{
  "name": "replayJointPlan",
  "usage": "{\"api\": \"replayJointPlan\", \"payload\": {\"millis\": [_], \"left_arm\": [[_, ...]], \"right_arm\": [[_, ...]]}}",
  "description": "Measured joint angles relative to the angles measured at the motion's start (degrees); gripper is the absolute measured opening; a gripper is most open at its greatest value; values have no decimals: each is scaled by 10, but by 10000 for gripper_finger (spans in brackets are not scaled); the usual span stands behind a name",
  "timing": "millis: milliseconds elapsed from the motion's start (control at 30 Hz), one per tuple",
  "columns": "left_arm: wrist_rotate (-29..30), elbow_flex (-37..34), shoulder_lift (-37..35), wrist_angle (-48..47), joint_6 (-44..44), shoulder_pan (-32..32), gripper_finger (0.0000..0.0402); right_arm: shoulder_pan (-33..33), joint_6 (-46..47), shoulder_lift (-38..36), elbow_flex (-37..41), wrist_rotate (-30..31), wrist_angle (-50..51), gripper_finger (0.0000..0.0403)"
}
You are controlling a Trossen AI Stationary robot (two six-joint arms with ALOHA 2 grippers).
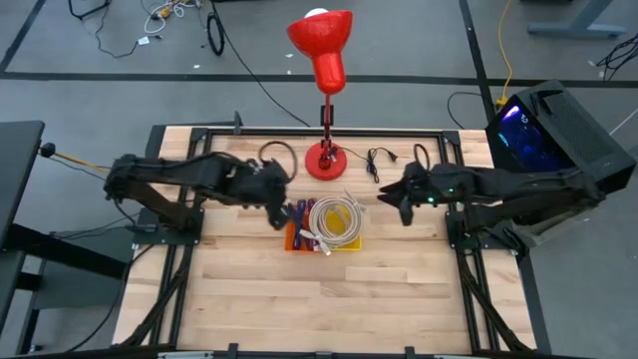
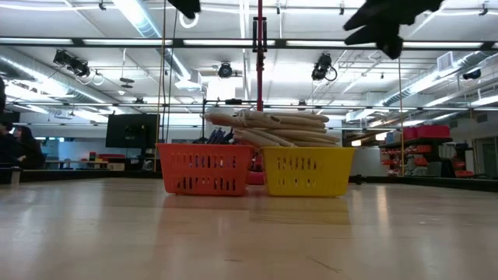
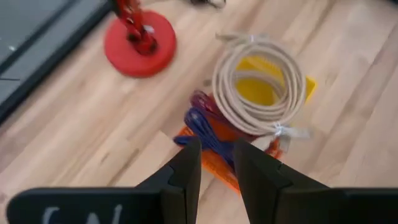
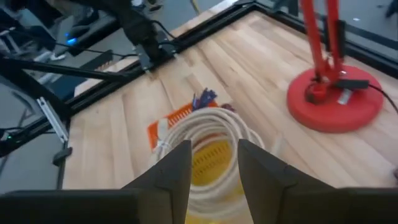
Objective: Pick & Place USB Port
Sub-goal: Return to Home Position
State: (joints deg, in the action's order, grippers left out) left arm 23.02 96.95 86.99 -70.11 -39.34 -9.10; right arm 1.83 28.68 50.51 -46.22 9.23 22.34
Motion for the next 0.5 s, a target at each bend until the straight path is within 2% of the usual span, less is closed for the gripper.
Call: {"api": "replayJointPlan", "payload": {"millis": [100,333,500], "left_arm": [[44,0,-37,-20,-28,-19,101],[142,0,-130,-39,-93,-80,101],[202,1,-171,-154,-204,-141,101]], "right_arm": [[18,9,-32,0,18,48,132],[43,6,-79,0,44,51,132],[47,0,-121,0,63,79,132]]}}
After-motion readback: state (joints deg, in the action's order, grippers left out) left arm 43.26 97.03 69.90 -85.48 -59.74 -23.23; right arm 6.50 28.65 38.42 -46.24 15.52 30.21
